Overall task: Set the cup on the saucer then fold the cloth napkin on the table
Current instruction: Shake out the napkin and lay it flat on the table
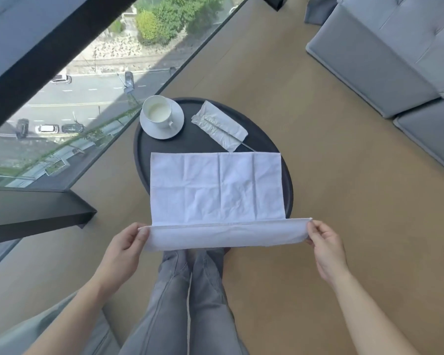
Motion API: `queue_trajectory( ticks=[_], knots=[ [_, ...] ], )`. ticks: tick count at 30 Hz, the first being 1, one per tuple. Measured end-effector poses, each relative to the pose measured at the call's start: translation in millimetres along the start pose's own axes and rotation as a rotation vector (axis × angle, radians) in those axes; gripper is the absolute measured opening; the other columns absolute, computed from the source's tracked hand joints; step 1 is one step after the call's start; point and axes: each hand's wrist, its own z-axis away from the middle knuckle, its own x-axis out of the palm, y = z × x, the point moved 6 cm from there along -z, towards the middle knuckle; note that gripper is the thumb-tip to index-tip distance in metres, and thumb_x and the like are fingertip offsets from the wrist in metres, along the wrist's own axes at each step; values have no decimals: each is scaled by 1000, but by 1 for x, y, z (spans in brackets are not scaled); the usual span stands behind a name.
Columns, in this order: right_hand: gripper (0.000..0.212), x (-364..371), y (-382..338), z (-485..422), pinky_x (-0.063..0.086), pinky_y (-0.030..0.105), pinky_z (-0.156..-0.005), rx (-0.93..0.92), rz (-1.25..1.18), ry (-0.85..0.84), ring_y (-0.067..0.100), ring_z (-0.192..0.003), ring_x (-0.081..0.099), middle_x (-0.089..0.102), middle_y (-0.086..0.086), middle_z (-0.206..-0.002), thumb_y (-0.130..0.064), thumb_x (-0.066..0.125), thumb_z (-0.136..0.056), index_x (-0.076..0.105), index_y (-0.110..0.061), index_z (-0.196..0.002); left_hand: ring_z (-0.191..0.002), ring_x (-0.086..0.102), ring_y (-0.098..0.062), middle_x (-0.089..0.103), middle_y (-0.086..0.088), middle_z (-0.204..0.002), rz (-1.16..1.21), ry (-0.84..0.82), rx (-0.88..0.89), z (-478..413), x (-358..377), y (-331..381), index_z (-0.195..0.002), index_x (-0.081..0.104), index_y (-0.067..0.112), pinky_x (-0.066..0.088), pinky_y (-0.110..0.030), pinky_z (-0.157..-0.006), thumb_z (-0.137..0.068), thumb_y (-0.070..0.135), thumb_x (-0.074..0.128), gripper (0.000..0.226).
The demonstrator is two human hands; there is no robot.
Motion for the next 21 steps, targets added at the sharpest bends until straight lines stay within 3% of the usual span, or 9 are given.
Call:
queue_trajectory(
  ticks=[2,4,6,9,12,16,21],
  knots=[
    [29,6,-4,-17,43,28,-77,-24,5,22,11,-82,55,68,-5,-86,-17,55,-105,73,-21,-83,-64,51,2,62,23,-71,28,23,-7,-20,2,3,-93,70,30,40,-15,-58,-109,37,49,27],
    [25,15,-13,-36,44,32,-78,-48,4,50,14,-83,56,69,-1,-88,-18,58,-103,74,-20,-84,-60,48,0,61,21,-70,70,66,-19,-46,1,7,-91,71,25,38,-23,-56,-109,31,51,28],
    [22,26,-26,-57,47,28,-75,-72,-2,79,11,-82,60,71,-5,-87,-20,61,-102,74,-22,-85,-65,47,-9,60,14,-72,121,114,-23,-75,-3,10,-90,72,17,37,-28,-57,-108,29,55,28],
    [21,46,-44,-88,50,20,-64,-107,20,93,4,-72,62,73,-13,-81,-24,63,-99,74,-29,-81,-79,53,-20,65,-7,-87,203,156,-41,-114,-8,14,-98,72,2,43,-39,-73,-106,29,59,31],
    [19,60,-51,-116,51,21,-65,-127,73,111,4,-71,63,73,-14,-79,-26,63,-97,72,-28,-79,-82,59,-21,69,-8,-93,244,196,-53,-146,-9,18,-98,72,2,50,-42,-76,-104,29,64,29],
    [15,71,-55,-148,51,29,-67,-132,151,142,8,-68,61,70,-12,-75,-26,62,-93,68,-22,-79,-71,57,-22,66,-7,-84,240,237,-63,-176,-7,19,-87,70,11,50,-34,-57,-101,29,66,23],
    [15,82,-60,-172,51,32,-66,-112,241,184,13,-68,61,71,-4,-79,-31,60,-87,68,-21,-80,-68,60,-26,63,-9,-85,143,286,-72,-196,-4,25,-84,68,18,53,-46,-48,-100,33,65,22]
  ],
)
